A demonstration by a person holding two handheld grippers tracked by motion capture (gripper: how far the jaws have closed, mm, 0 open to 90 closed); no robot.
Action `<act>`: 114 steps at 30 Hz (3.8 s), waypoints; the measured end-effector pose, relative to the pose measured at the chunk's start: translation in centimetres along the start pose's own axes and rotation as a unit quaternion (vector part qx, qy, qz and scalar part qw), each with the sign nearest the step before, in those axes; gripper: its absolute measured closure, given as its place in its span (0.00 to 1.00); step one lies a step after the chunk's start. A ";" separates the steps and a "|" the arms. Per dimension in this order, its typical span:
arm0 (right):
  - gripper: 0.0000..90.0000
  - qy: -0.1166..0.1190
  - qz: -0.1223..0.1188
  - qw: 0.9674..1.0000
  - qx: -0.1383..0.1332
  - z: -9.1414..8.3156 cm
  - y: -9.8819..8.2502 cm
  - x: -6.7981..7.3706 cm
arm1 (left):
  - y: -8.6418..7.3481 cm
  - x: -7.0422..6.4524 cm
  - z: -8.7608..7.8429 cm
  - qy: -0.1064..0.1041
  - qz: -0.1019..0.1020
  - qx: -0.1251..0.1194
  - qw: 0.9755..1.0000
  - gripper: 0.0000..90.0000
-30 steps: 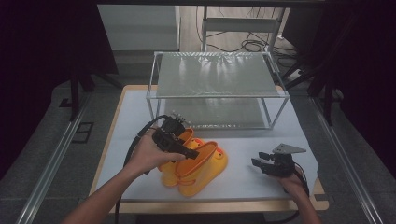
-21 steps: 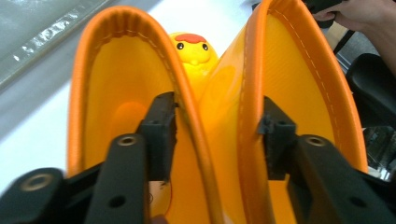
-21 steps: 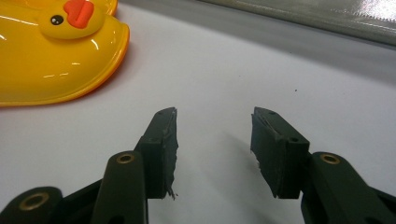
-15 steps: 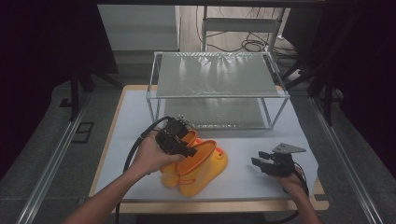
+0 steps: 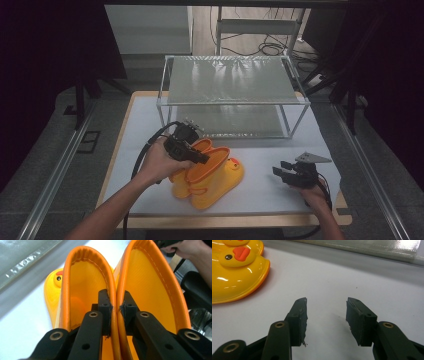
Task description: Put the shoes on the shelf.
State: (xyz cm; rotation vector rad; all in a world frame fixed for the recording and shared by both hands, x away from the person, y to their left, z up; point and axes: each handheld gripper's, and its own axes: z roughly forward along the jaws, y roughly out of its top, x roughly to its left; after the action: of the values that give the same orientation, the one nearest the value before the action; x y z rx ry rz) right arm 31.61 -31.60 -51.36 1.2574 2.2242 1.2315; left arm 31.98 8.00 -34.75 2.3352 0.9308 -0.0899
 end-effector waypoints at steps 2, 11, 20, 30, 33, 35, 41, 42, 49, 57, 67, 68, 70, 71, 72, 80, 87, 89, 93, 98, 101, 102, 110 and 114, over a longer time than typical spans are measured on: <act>0.57 0.000 0.002 1.000 -0.001 0.0 0.0 0.0 | 0.1 0.1 0.0 -0.004 -0.002 -0.002 1.000 0.91; 0.57 -0.004 0.007 1.000 -0.005 -0.3 0.0 -0.3 | 1.5 0.8 -0.6 -0.050 -0.012 -0.012 0.999 0.91; 0.57 -0.005 0.010 1.000 -0.007 -0.4 0.0 -0.4 | 3.0 -0.2 -2.2 -0.059 -0.002 -0.034 0.998 0.91; 0.57 -0.004 0.022 1.000 -0.007 -0.4 -0.1 -0.7 | 4.2 -1.3 -3.4 -0.055 0.013 -0.034 0.998 0.91; 0.57 -0.004 0.023 1.000 -0.009 -0.5 -0.1 -0.7 | 4.5 -1.7 -3.5 -0.058 0.016 -0.038 0.997 0.91; 0.57 -0.004 0.024 1.000 -0.011 -0.6 -0.1 -0.8 | 4.6 -1.9 -3.6 -0.060 0.020 -0.040 0.997 0.91; 0.57 -0.004 0.026 1.000 -0.011 -0.7 -0.1 -0.9 | 5.4 -2.4 -4.2 -0.066 0.024 -0.048 0.996 0.91; 0.57 -0.004 0.027 1.000 -0.011 -0.7 -0.1 -0.9 | 5.6 -2.5 -4.3 -0.066 0.025 -0.049 0.996 0.91; 0.57 -0.004 0.028 1.000 -0.015 -0.7 -0.1 -1.0 | 6.8 -2.9 -4.8 -0.067 0.022 -0.057 0.996 0.91; 0.57 -0.006 0.029 0.999 -0.015 -0.8 -0.1 -1.1 | 7.8 -3.3 -5.5 -0.071 0.025 -0.064 0.995 0.91; 0.57 -0.007 0.033 0.999 -0.012 -0.8 -0.2 -1.2 | 9.4 -4.2 -7.4 -0.064 0.033 -0.076 0.995 0.91; 0.57 -0.007 0.032 0.999 -0.012 -0.8 -0.2 -1.2 | 9.5 -4.2 -7.6 -0.064 0.033 -0.078 0.994 0.91; 0.58 -0.007 0.033 0.999 -0.014 -0.8 -0.2 -1.3 | 9.9 -4.3 -8.0 -0.063 0.032 -0.081 0.994 0.91; 0.58 -0.007 0.033 0.999 -0.014 -0.8 -0.2 -1.3 | 10.1 -4.2 -8.2 -0.064 0.031 -0.084 0.994 0.91; 0.58 -0.007 0.033 0.999 -0.014 -0.8 -0.2 -1.3 | 10.3 -4.2 -8.4 -0.063 0.031 -0.086 0.994 0.91; 0.58 -0.008 0.036 0.999 -0.015 -0.9 -0.2 -1.4 | 12.2 -3.6 -10.0 -0.066 0.011 -0.104 0.992 0.91; 0.58 -0.008 0.036 0.999 -0.016 -1.0 -0.2 -1.4 | 14.0 -3.2 -11.5 -0.053 -0.001 -0.120 0.991 0.91; 0.58 -0.008 0.037 0.999 -0.016 -1.0 -0.2 -1.4 | 14.7 -2.6 -11.9 -0.044 -0.014 -0.126 0.991 0.91; 0.58 -0.008 0.039 0.999 -0.016 -1.0 -0.3 -1.4 | 16.2 -1.6 -12.4 -0.029 -0.035 -0.139 0.989 0.91; 0.58 -0.008 0.040 0.999 -0.018 -1.0 -0.3 -1.6 | 17.7 -0.7 -12.9 -0.007 -0.048 -0.151 0.987 0.91; 0.58 -0.010 0.044 0.999 -0.021 -1.2 -0.4 -1.9 | 18.6 0.3 -13.4 0.006 -0.066 -0.159 0.985 0.91; 0.58 -0.012 0.046 0.999 -0.021 -1.3 -0.4 -1.9 | 18.9 0.7 -13.5 0.011 -0.072 -0.160 0.984 0.91; 0.58 -0.014 0.041 0.999 -0.019 -1.3 -0.4 -1.9 | 20.8 2.4 -13.1 0.047 -0.106 -0.169 0.979 0.91; 0.58 -0.015 0.045 0.999 -0.021 -1.3 -0.4 -2.1 | 21.5 3.3 -13.0 0.072 -0.125 -0.178 0.973 0.91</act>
State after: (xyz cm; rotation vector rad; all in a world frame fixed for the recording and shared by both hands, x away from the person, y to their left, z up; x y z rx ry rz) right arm 31.77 -34.08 -51.19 1.3636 2.1312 1.2769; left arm 46.22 5.26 -13.96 1.9059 1.2032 0.1363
